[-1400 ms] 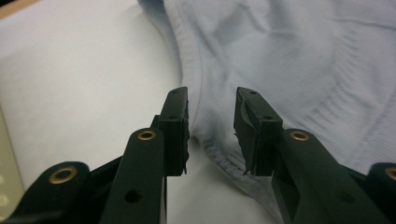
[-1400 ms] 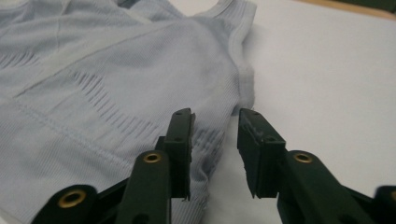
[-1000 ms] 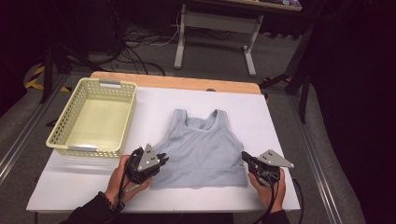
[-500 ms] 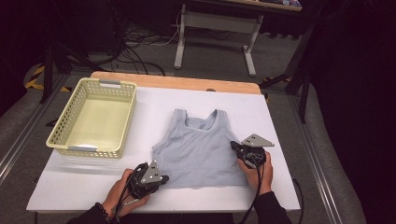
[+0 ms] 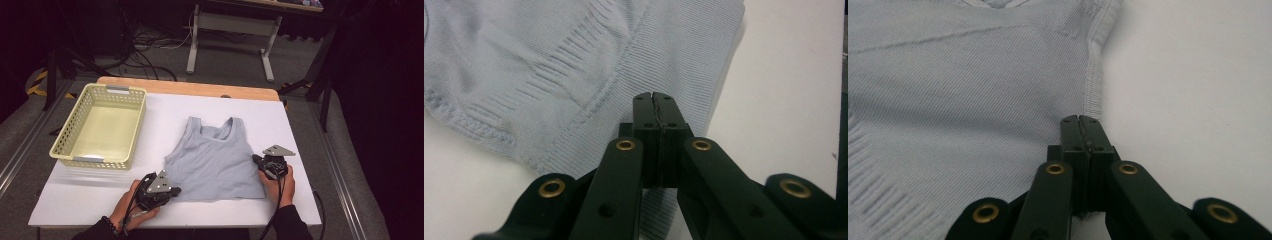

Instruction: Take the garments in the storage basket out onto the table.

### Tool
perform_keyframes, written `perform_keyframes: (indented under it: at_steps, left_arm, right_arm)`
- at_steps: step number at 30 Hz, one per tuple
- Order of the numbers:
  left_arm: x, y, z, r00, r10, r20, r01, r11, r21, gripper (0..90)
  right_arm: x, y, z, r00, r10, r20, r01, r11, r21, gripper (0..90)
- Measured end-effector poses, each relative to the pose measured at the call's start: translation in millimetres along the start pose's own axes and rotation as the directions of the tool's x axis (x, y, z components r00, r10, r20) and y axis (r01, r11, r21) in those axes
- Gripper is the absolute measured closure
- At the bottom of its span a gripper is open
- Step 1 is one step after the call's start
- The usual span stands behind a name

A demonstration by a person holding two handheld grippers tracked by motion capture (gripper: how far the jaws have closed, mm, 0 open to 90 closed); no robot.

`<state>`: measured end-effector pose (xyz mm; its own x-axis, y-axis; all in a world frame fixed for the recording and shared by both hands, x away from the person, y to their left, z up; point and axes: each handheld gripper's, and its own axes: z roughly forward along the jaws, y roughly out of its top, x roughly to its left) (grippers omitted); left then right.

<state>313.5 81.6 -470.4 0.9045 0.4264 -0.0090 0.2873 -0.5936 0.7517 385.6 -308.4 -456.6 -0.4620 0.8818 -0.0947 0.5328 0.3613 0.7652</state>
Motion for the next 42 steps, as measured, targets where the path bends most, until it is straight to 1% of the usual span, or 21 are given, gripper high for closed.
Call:
perform_keyframes:
  at_steps: [4, 7, 12, 14, 16, 21, 23, 25, 27, 28, 29, 30, 32, 33, 35, 36, 37, 38, 39, 40, 42]
  left_arm:
    - [2.8, 0.2, 0.4, 0.9997, -0.013, 0.020, 0.013, 0.9999, -0.003, 89.9]
    - [2.8, 0.1, 0.5, 0.9998, -0.009, 0.019, 0.009, 0.9999, -0.004, 89.9]
    - [1.2, 1.3, -0.2, 1.0000, -0.003, 0.007, 0.003, 1.0000, -0.001, 89.8]
    - [3.5, 4.9, -2.6, 0.9998, -0.009, -0.017, 0.009, 1.0000, -0.003, 89.0]
    - [8.1, 12.8, -7.3, 0.9993, -0.027, -0.025, 0.026, 0.9988, -0.042, 89.0]
    - [18.9, 51.0, -5.5, 0.9948, -0.033, -0.096, 0.022, 0.9936, -0.111, 84.5]
    - [28.2, 67.3, 0.9, 0.9879, -0.044, -0.149, 0.025, 0.9910, -0.132, 78.2]
    - [42.9, 80.3, 7.6, 0.9850, -0.101, -0.140, 0.080, 0.9858, -0.147, 74.5]
    - [56.8, 92.4, 15.9, 0.9717, -0.132, -0.196, 0.103, 0.9831, -0.152, 68.7]
    - [64.6, 98.3, 20.1, 0.9676, -0.136, -0.212, 0.107, 0.9837, -0.145, 66.4]
    - [70.4, 102.6, 23.5, 0.9648, -0.134, -0.226, 0.104, 0.9847, -0.140, 63.9]
    - [81.1, 109.5, 29.3, 0.9551, -0.141, -0.261, 0.108, 0.9847, -0.136, 62.7]
    - [98.5, 118.4, 39.8, 0.9402, -0.162, -0.299, 0.131, 0.9838, -0.123, 57.2]
    - [111.4, 123.0, 47.7, 0.9276, -0.176, -0.330, 0.147, 0.9830, -0.111, 55.2]
    - [128.6, 126.2, 57.7, 0.9107, -0.201, -0.361, 0.176, 0.9790, -0.103, 49.8]
    - [140.7, 126.7, 63.4, 0.9050, -0.225, -0.361, 0.204, 0.9742, -0.097, 48.5]
    - [149.5, 126.5, 67.5, 0.9028, -0.244, -0.354, 0.229, 0.9698, -0.086, 46.4]
    - [154.6, 125.7, 71.0, 0.9038, -0.254, -0.344, 0.241, 0.9671, -0.083, 44.2]
    - [162.5, 124.5, 78.6, 0.9052, -0.260, -0.336, 0.258, 0.9647, -0.051, 43.5]
    - [165.9, 123.2, 83.5, 0.9074, -0.260, -0.330, 0.265, 0.9637, -0.031, 41.5]
    - [169.0, 120.5, 90.2, 0.9088, -0.274, -0.315, 0.282, 0.9592, -0.021, 40.6]
  right_arm:
    - [-0.9, -0.3, 0.1, 1.0000, 0.002, -0.005, -0.002, 1.000, -0.001, 89.8]
    - [-1.0, -0.3, 0.1, 1.0000, 0.001, -0.007, -0.001, 1.000, -0.001, 89.8]
    - [-1.0, -0.1, 0.3, 1.0000, -0.001, -0.010, 0.001, 1.000, -0.001, 89.8]
    - [-1.0, -0.1, 0.3, 0.9999, -0.001, -0.011, 0.001, 1.000, -0.001, 89.7]
    - [-0.8, -0.1, 0.3, 0.9999, -0.002, -0.010, 0.002, 1.000, -0.001, 89.7]
    - [-0.5, -0.1, 0.4, 0.9999, -0.003, -0.013, 0.003, 1.000, -0.002, 89.5]
    - [0.2, -0.4, -0.4, 0.9999, -0.005, -0.014, 0.004, 1.000, -0.007, 89.4]
    - [0.2, -0.9, -2.4, 0.9995, -0.005, -0.030, 0.005, 1.000, -0.018, 86.1]
    - [-1.4, -1.9, -6.8, 0.9974, 0.023, -0.069, -0.027, 0.998, -0.052, 81.0]
    - [-0.8, -2.0, -9.6, 0.9967, 0.029, -0.076, -0.034, 0.997, -0.067, 79.6]
    - [0.6, -1.7, -12.4, 0.9976, 0.017, -0.068, -0.022, 0.997, -0.073, 76.4]
    - [2.3, -1.4, -14.3, 0.9983, 0.006, -0.058, -0.010, 0.997, -0.074, 72.1]
    - [7.3, -1.3, -21.3, 0.9994, -0.029, -0.022, 0.027, 0.997, -0.076, 65.8]
    - [8.1, -1.6, -23.9, 0.9993, -0.037, -0.010, 0.036, 0.996, -0.080, 64.1]
    - [6.7, -3.4, -29.6, 0.9998, -0.022, 0.003, 0.022, 0.994, -0.104, 58.7]
    - [4.4, -5.1, -31.2, 1.0000, -0.007, -0.004, 0.007, 0.993, -0.119, 57.6]
    - [1.1, -7.1, -31.6, 0.9999, 0.005, -0.011, -0.006, 0.992, -0.124, 55.5]
    - [-1.7, -8.7, -30.2, 0.9998, 0.013, -0.012, -0.014, 0.993, -0.114, 53.4]
    - [-3.7, -10.0, -28.3, 0.9996, 0.019, -0.021, -0.021, 0.995, -0.099, 51.8]
    - [-7.0, -12.8, -23.6, 0.9982, 0.032, -0.050, -0.035, 0.997, -0.071, 49.5]
    - [-8.8, -14.4, -19.0, 0.9965, 0.047, -0.069, -0.050, 0.998, -0.043, 47.8]
